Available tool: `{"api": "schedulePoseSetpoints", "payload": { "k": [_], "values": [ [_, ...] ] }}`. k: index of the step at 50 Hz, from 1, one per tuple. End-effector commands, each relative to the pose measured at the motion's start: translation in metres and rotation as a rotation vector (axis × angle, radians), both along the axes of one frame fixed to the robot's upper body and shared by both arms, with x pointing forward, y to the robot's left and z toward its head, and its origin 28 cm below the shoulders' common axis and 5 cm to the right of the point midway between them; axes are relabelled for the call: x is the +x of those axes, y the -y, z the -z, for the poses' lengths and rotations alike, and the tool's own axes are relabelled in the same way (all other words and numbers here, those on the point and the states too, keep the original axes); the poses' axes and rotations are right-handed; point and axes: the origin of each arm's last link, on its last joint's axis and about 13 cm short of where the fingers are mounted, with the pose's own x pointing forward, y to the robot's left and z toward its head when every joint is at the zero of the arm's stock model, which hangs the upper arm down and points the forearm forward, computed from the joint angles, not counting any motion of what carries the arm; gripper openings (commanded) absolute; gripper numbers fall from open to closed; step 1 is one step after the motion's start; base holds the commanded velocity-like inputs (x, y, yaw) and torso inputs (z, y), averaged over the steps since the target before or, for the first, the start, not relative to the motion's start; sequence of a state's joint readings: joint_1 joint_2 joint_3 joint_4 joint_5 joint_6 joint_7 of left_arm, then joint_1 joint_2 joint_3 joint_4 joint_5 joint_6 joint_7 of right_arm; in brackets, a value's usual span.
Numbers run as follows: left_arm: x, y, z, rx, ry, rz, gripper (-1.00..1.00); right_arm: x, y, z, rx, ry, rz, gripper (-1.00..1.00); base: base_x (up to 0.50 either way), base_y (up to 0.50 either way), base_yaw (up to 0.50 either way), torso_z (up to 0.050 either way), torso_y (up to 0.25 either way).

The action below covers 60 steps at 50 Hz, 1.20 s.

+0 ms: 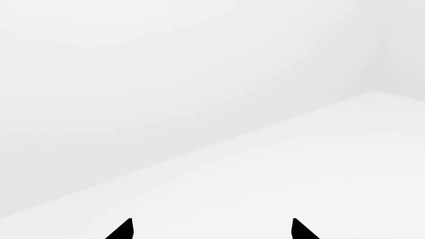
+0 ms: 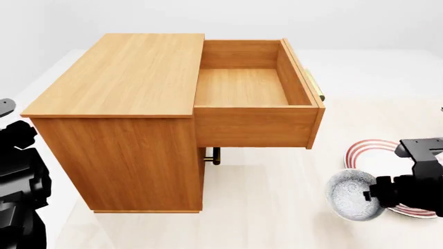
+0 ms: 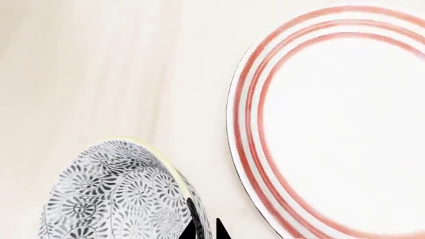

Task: Open the top drawer of the cabinet and put the bowl in it.

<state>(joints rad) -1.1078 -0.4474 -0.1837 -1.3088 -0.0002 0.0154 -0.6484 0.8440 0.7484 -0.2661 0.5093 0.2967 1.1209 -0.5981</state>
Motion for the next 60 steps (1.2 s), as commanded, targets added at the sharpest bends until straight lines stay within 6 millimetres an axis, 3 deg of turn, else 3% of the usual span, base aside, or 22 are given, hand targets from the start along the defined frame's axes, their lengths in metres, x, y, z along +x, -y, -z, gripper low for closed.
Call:
{"api": "schedulePoseSetpoints", "payload": {
  "k": [1,10,23,36,46,52,60],
  "values": [
    [0.0,0.001,0.0,0.0,0.0,0.004,1.0,-0.004,0.003,-0.047,-0.002,0.139,0.079,-1.0,0.0,0.0,0.0,0.0,0.0],
    [0.001,0.003,0.001,0.001,-0.001,0.008,1.0,-0.001,0.005,-0.074,-0.02,0.229,0.17,-1.0,0.0,0.0,0.0,0.0,0.0],
    [0.0,0.003,0.003,0.0,-0.007,0.008,1.0,0.025,-0.01,-0.14,-0.134,0.451,0.344,-1.0,0.0,0.0,0.0,0.0,0.0],
    [0.0,0.003,0.003,-0.002,-0.005,0.007,1.0,0.044,-0.054,-0.232,-0.267,0.775,0.357,-1.0,0.0,0.0,0.0,0.0,0.0],
    [0.001,0.003,0.001,-0.002,-0.004,0.007,1.0,0.045,-0.096,-0.284,-0.318,0.92,0.245,-1.0,0.0,0.0,0.0,0.0,0.0],
    [0.001,0.003,0.001,-0.004,-0.002,0.008,1.0,0.045,-0.117,-0.303,-0.311,0.944,0.176,-1.0,0.0,0.0,0.0,0.0,0.0],
    [0.001,0.002,0.001,-0.007,-0.001,0.007,1.0,0.053,-0.144,-0.308,-0.333,0.928,0.063,-1.0,0.0,0.0,0.0,0.0,0.0]
  ]
}}
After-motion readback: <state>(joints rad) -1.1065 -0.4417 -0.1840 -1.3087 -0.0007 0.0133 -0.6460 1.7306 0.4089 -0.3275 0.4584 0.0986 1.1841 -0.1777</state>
